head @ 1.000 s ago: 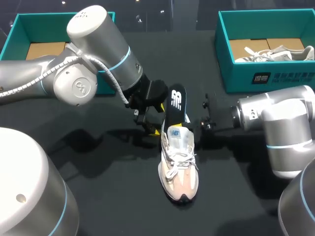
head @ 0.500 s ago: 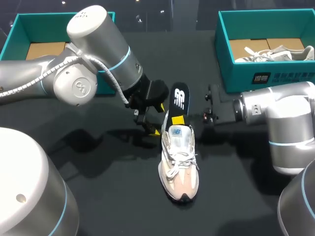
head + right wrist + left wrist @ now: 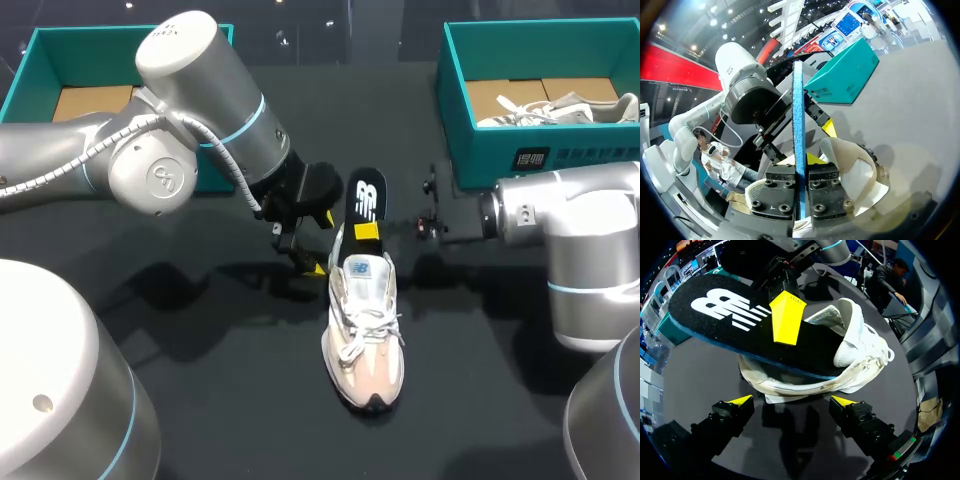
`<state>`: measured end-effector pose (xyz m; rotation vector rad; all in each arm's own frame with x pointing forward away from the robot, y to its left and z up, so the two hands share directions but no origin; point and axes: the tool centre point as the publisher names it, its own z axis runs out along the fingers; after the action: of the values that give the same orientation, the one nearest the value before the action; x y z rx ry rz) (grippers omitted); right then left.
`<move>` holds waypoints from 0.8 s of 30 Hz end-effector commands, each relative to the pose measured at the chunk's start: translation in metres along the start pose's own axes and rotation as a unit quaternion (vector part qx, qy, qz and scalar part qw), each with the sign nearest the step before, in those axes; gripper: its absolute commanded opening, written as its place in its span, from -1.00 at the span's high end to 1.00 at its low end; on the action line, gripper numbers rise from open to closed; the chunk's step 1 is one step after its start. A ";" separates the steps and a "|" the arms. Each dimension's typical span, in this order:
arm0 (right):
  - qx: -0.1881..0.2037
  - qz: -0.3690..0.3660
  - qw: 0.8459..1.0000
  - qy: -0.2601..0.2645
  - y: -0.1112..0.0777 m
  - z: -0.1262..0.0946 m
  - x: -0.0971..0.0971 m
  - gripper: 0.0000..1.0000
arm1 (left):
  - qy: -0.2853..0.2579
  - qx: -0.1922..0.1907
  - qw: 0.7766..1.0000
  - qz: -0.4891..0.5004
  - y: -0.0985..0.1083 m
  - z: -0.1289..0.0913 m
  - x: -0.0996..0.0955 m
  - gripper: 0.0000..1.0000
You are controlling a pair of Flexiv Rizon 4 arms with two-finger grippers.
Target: Take the shoe out of the shoebox, open the shoe tongue, remove and reinsert the insole, then place the shoe into the shoebox
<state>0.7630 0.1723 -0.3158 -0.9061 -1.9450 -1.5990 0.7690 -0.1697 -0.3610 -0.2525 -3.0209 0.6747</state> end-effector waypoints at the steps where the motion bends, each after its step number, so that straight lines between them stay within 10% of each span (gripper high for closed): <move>1: 0.019 0.004 1.000 0.003 -0.003 0.003 -0.001 1.00 | 0.000 0.000 1.000 0.001 0.000 0.001 0.000 -1.00; 24: 0.059 0.044 0.997 -0.008 -0.055 0.009 0.007 1.00 | 0.000 0.000 1.000 0.001 0.000 0.001 0.000 -1.00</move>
<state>0.7282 0.1749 -0.3456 -0.9338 -1.9581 -1.4108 0.7690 -0.1697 -0.3610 -0.2525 -3.0209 0.6747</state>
